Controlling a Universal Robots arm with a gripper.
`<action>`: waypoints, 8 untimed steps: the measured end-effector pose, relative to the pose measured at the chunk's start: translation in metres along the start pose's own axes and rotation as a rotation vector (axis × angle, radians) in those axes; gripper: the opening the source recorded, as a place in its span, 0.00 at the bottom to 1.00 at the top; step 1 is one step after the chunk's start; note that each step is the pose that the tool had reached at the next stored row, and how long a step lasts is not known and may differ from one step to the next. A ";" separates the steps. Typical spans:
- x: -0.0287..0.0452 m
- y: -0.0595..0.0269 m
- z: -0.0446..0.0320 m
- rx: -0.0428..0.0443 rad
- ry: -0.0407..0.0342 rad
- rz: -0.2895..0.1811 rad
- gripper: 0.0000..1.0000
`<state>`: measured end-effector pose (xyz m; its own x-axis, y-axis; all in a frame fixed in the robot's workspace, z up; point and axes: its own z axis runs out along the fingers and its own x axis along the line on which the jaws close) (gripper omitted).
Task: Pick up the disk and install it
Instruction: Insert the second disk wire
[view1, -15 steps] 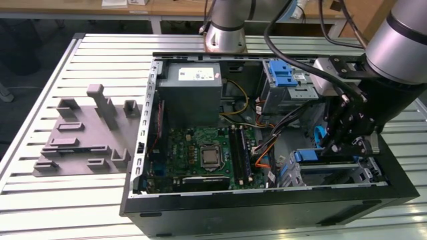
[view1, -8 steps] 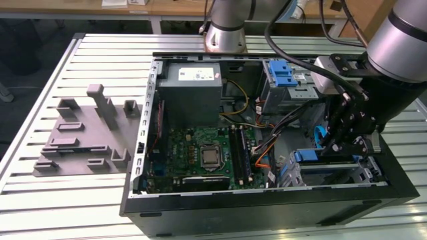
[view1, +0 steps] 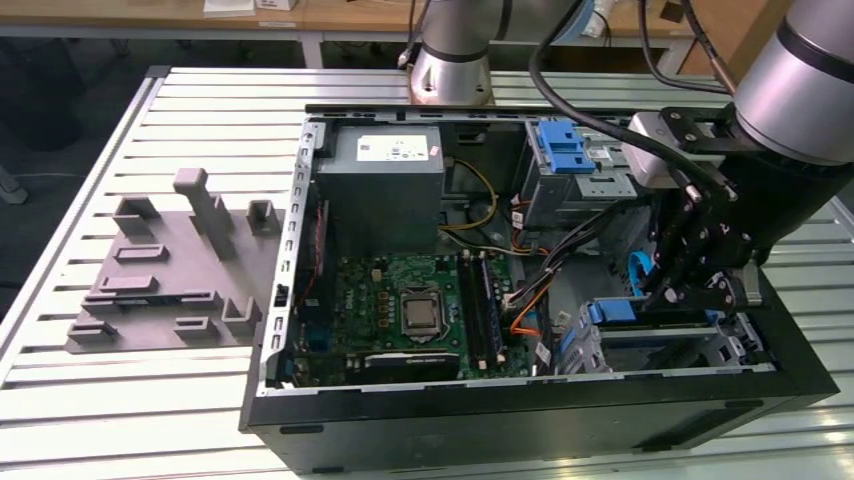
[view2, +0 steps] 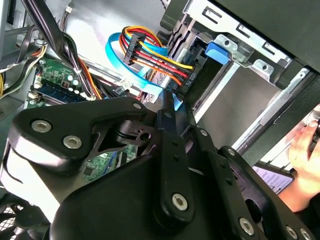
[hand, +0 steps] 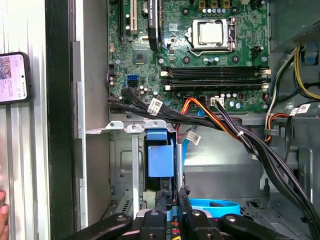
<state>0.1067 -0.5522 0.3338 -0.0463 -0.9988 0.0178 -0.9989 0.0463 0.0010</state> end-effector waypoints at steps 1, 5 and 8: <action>0.0001 0.0000 0.0000 0.0000 -0.0012 0.000 0.24; 0.0003 0.0000 0.0006 -0.0006 -0.0139 0.000 0.24; 0.0007 0.0000 0.0008 -0.0012 -0.0266 0.000 0.16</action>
<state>0.1067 -0.5529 0.3330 -0.0463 -0.9989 -0.0088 -0.9989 0.0463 0.0022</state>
